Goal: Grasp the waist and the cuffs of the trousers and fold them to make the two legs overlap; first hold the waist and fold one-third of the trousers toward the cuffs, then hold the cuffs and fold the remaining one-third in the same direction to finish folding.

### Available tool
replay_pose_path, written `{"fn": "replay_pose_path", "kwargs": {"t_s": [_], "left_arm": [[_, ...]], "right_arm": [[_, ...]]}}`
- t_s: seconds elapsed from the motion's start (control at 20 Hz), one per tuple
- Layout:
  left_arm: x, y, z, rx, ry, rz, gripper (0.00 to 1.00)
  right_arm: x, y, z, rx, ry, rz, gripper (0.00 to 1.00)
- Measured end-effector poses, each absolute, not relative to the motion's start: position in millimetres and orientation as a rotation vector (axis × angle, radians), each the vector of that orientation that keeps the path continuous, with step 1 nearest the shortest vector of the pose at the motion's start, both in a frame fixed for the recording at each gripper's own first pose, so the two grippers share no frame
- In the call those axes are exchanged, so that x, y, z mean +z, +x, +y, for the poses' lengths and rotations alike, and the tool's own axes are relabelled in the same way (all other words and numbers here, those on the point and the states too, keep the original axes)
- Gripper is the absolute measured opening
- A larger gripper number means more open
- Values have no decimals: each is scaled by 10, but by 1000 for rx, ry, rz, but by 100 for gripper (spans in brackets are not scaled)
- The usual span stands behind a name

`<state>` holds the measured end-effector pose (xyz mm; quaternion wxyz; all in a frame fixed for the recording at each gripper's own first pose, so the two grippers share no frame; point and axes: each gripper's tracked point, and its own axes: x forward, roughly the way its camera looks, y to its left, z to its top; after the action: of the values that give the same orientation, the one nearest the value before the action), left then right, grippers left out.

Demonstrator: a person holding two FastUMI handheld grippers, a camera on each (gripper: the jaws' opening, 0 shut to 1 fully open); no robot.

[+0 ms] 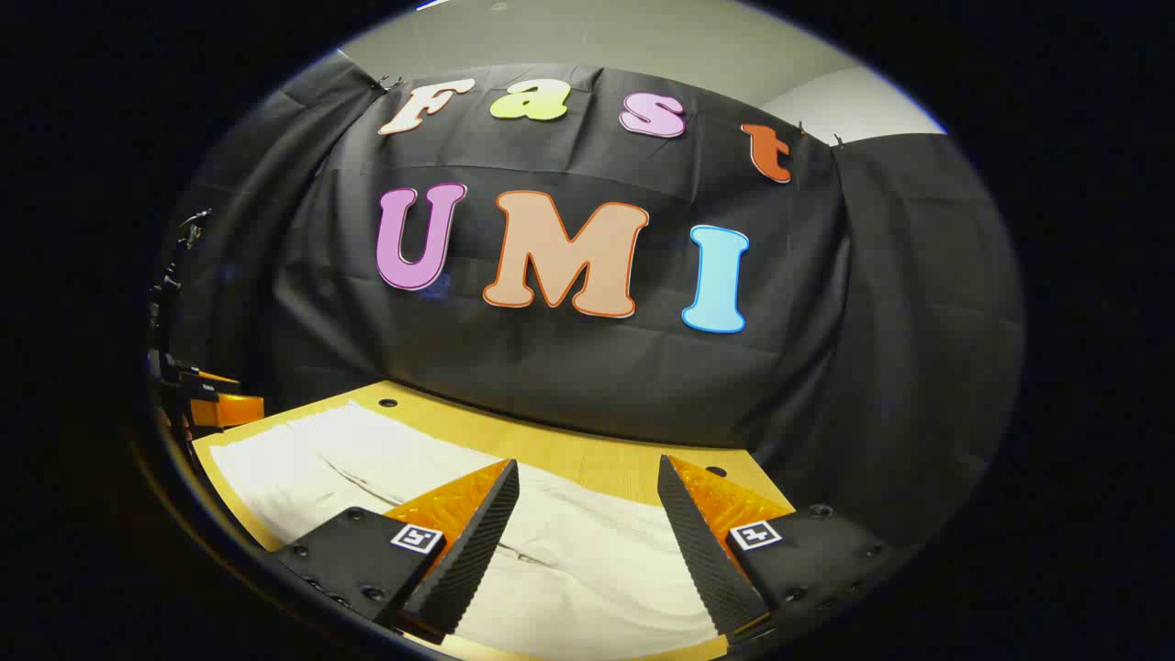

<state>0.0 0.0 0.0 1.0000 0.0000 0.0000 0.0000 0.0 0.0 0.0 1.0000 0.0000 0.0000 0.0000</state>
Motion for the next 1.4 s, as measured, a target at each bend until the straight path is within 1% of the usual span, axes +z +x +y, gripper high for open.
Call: {"fn": "replay_pose_path", "kwargs": {"t_s": [0.2,0.65,0.95,1.25,1.3,1.4], "left_arm": [[-34,-36,-37,-27,-14,7,94],[-77,-18,-19,-53,-28,23,94],[-159,-33,16,-72,-11,51,94],[-522,-36,147,-183,79,169,94],[-616,-36,175,-209,116,198,94],[-824,-88,184,-291,215,276,94]], "right_arm": [[-86,-70,-66,-10,18,27,99],[-234,-187,-164,-40,40,73,98],[-328,-207,-173,-33,50,105,98],[-621,-253,-136,10,81,192,98],[-665,-281,-151,11,86,206,99],[-766,-326,-179,8,83,233,98]]}}
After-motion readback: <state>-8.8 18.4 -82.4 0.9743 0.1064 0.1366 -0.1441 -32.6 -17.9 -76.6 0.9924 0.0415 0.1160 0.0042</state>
